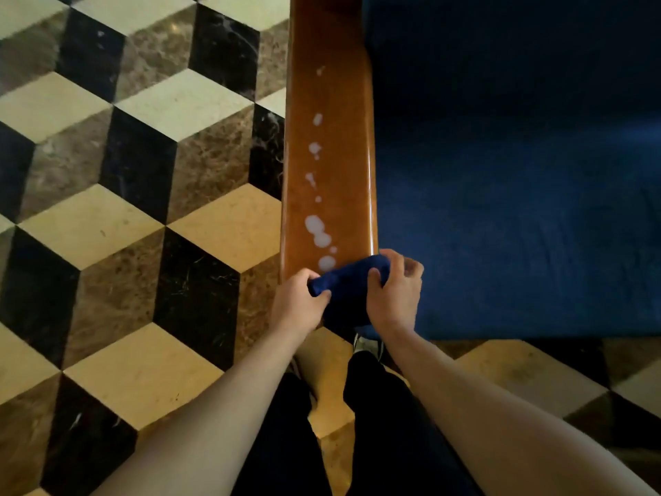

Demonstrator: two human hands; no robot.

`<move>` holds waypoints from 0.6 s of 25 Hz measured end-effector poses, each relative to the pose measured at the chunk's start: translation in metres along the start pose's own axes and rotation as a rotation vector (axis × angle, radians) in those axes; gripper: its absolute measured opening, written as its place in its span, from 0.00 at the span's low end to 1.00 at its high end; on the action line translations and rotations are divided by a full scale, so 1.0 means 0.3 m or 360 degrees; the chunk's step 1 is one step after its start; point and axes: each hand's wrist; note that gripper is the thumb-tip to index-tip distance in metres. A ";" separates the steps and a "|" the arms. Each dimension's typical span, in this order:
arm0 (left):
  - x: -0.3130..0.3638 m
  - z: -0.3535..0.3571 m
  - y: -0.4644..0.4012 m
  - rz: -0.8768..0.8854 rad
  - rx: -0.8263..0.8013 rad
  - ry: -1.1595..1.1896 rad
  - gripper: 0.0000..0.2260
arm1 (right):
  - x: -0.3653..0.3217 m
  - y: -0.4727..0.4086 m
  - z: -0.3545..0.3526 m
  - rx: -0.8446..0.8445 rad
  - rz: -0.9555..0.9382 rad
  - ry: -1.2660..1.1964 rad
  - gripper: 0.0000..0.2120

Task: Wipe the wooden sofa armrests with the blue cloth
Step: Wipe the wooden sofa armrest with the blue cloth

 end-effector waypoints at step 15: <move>-0.141 -0.161 -0.446 -0.0024 0.0030 0.0322 0.20 | -0.238 -0.446 0.141 -0.0057 0.0288 -0.0149 0.40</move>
Point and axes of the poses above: each hand's wrist, its own y-axis away from the middle knuckle, its own z-axis out of the palm, x = y × z, and after that the axes turned 4 degrees about x, right-handed
